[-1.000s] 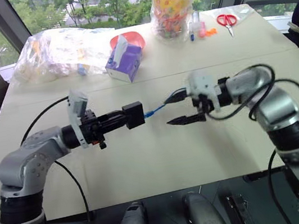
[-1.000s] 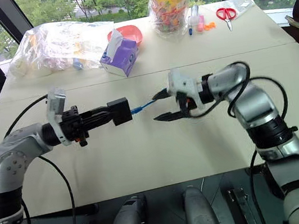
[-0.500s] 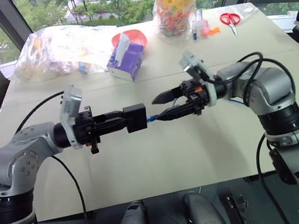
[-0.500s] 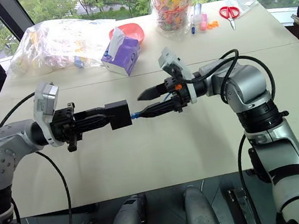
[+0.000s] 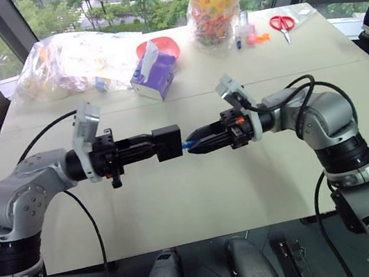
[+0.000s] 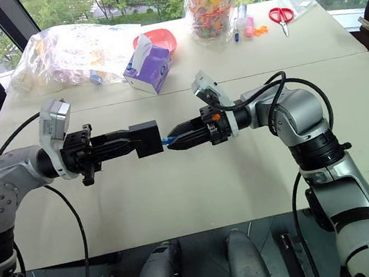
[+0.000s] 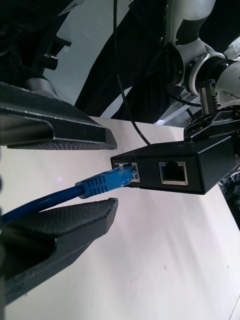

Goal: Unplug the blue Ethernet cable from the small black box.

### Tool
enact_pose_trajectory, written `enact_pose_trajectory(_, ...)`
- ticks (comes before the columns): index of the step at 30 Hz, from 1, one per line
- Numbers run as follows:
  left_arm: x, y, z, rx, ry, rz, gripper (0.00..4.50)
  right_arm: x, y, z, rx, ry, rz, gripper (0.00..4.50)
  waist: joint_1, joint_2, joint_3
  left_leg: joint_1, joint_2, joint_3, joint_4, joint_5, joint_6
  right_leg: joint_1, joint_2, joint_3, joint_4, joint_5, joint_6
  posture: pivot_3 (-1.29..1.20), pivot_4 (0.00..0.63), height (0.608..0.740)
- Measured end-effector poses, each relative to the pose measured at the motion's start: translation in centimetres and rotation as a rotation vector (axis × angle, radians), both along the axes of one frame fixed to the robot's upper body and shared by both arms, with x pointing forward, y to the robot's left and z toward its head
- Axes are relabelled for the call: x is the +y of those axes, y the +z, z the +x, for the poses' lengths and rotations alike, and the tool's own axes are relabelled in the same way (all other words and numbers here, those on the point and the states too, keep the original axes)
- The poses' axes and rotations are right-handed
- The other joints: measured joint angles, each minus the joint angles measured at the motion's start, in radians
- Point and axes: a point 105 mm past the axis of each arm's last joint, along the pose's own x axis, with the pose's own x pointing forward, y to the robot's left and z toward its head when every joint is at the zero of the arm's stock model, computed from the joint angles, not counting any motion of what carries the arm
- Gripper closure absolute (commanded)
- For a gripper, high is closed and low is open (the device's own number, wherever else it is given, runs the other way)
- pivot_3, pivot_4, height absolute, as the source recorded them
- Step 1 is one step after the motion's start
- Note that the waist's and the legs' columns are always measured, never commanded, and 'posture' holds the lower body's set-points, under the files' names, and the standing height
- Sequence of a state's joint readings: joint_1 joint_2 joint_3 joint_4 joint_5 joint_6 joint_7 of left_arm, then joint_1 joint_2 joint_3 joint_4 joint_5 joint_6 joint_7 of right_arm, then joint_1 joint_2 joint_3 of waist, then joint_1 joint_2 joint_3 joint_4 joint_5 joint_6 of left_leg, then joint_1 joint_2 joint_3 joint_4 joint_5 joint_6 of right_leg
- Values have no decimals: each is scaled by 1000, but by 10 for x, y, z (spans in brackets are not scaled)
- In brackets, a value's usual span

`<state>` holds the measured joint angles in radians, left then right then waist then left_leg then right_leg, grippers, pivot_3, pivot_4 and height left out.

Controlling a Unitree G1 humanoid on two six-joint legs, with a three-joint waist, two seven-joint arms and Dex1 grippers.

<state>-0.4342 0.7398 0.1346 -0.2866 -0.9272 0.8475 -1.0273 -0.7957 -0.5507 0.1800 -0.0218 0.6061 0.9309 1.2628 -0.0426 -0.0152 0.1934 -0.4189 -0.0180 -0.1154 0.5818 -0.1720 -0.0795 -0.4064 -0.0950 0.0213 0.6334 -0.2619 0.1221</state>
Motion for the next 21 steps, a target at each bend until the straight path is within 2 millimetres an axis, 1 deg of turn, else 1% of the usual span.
enact_pose_trajectory(13, -1, -1, 0, -1, 3, -3, 4068, 3, 2, -3, 6, 1, 4, 3059, 0, 0, 0, 0, 0, 0, 0, 0, 0, 0, 0, 0, 0, 0, 0, 0, 150, 726)
enact_pose_trajectory(15, -1, -1, 0, -1, 3, -3, 4068, 3, 2, -3, 6, 0, 4, 3612, 0, 0, 0, 0, 0, 0, 0, 0, 0, 0, 0, 0, 0, 0, 0, 0, 150, 726)
enact_pose_trajectory(16, -1, -1, 0, 0, 1, -4, 4068, 3, 2, -3, 6, -3, 3, 3972, 0, 0, 0, 0, 0, 0, 0, 0, 0, 0, 0, 0, 0, 0, 0, 0, 150, 726)
enact_pose_trajectory(17, -1, -1, -1, -3, -2, -3, 4068, 3, 2, -2, 5, -7, 0, 4452, 0, 0, 0, 0, 0, 0, 0, 0, 0, 0, 0, 0, 0, 0, 0, 0, 150, 726)
enact_pose_trajectory(21, -1, -1, -1, -5, -1, -3, 4068, 3, 2, -2, 5, -6, 0, 4452, 0, 0, 0, 0, 0, 0, 1, 0, 0, 0, 0, 0, 0, 0, 0, 0, 150, 726)
